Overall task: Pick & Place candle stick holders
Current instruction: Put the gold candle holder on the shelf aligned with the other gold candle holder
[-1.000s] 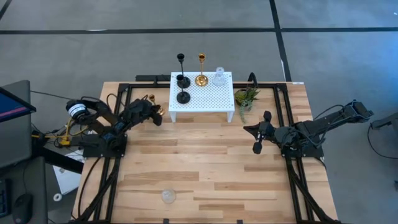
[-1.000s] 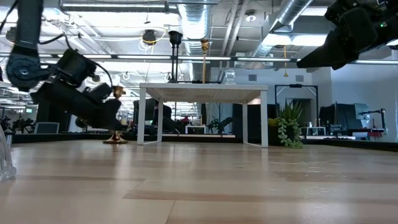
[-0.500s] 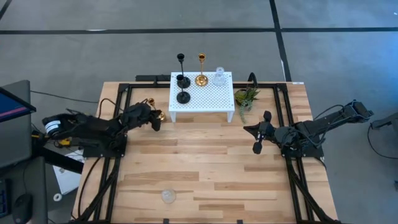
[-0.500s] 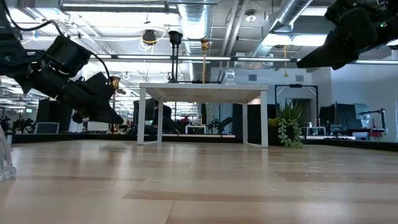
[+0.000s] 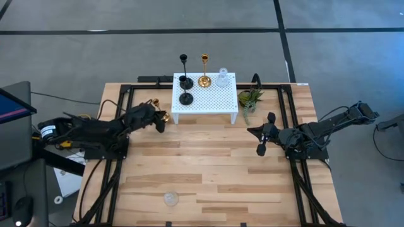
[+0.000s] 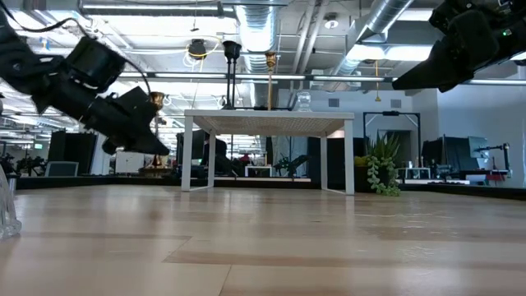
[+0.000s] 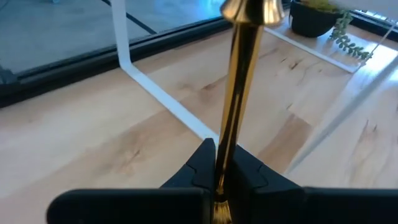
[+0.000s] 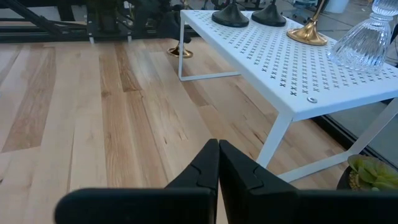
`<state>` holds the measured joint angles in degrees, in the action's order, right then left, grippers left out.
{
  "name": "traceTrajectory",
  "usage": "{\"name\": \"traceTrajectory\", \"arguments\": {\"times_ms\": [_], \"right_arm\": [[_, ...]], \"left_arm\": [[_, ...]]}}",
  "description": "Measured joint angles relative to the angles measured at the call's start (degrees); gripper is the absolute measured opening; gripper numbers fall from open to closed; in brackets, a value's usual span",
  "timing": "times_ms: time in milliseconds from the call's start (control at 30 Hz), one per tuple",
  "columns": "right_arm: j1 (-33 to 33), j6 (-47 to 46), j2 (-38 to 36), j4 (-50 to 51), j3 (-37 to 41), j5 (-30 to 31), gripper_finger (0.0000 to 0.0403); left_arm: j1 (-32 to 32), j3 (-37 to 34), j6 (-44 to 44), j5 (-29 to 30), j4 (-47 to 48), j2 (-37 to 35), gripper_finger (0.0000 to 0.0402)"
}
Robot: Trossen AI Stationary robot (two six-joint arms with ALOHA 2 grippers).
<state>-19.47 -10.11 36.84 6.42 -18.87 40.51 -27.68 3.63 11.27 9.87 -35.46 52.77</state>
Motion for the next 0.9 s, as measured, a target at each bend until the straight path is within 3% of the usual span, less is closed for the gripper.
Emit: {"name": "traceTrajectory", "arguments": {"times_ms": [333,733,900], "right_arm": [[-0.02,-0.02,0.00,0.00,0.00,0.00,0.0000],[0.00,-0.02,0.00,0.00,0.00,0.00,0.0000],[0.00,-0.02,0.00,0.00,0.00,0.00,0.0000]], "left_arm": [[0.00,10.34,-2.34,-1.75,22.79,-3.25,0.0013],[6.90,12.34,0.40,0.38,39.81,-24.72,0.0013],[12.61,17.45,1.53,2.63,44.61,-27.90,0.0013]]}}
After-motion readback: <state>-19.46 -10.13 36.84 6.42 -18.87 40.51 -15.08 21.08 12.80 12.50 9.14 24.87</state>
